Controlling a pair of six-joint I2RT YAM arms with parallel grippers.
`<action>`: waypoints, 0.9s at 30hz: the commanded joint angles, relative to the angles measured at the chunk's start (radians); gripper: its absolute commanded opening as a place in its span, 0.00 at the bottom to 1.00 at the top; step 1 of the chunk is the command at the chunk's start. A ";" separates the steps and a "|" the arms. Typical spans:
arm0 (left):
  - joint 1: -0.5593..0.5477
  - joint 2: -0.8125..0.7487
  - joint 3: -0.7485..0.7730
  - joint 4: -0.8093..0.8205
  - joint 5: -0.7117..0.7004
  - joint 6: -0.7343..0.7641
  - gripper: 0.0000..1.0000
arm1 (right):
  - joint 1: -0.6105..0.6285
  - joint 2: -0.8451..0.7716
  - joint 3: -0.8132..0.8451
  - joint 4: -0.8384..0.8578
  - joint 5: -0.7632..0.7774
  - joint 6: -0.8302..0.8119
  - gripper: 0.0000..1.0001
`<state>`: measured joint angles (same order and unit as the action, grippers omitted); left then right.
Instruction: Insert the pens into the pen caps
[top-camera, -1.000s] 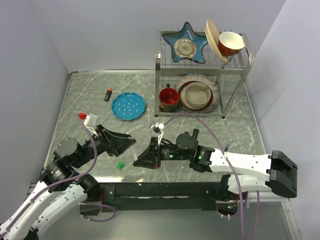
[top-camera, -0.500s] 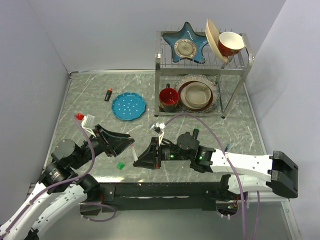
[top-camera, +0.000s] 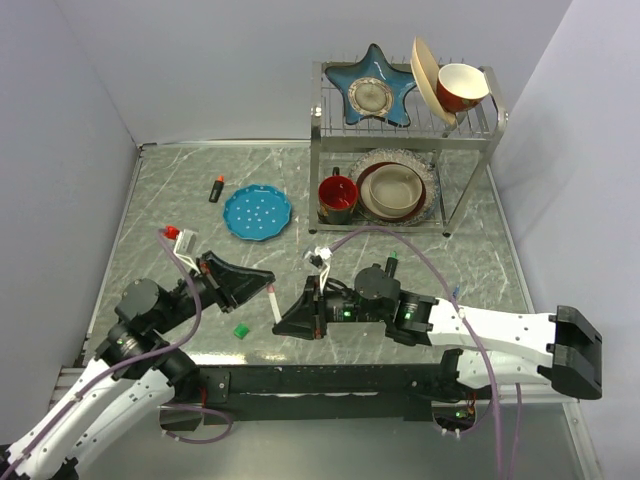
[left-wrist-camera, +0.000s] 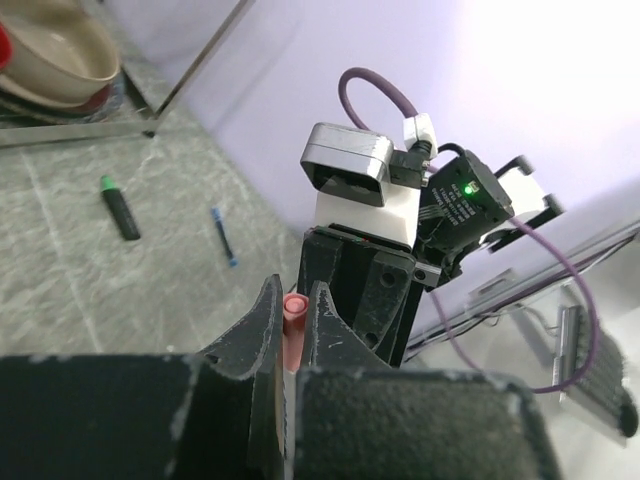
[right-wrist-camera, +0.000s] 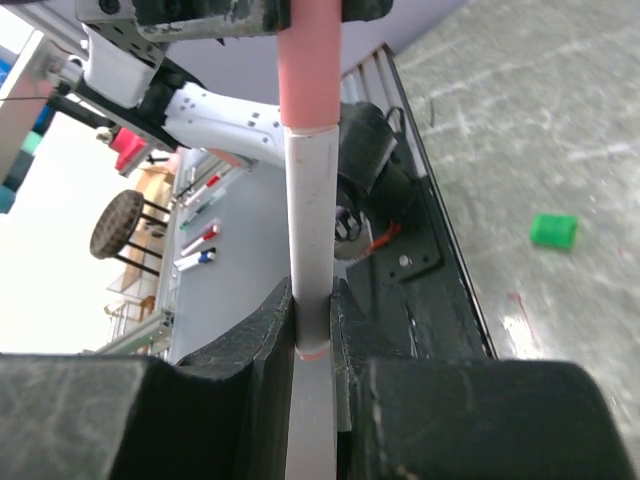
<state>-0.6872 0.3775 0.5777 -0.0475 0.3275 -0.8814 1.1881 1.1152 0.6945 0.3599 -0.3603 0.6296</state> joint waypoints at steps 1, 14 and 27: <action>-0.009 -0.015 -0.107 0.152 0.160 -0.139 0.01 | -0.031 -0.083 0.140 0.033 0.102 -0.060 0.00; -0.009 -0.060 -0.081 -0.121 0.068 -0.080 0.01 | -0.156 0.009 0.350 -0.121 0.092 -0.103 0.00; -0.009 -0.011 -0.200 0.008 0.132 -0.108 0.01 | -0.229 0.123 0.471 -0.127 0.072 -0.140 0.00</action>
<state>-0.6586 0.3561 0.5026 0.0139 0.1234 -0.9237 1.0554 1.2488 1.0416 -0.1524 -0.4217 0.4755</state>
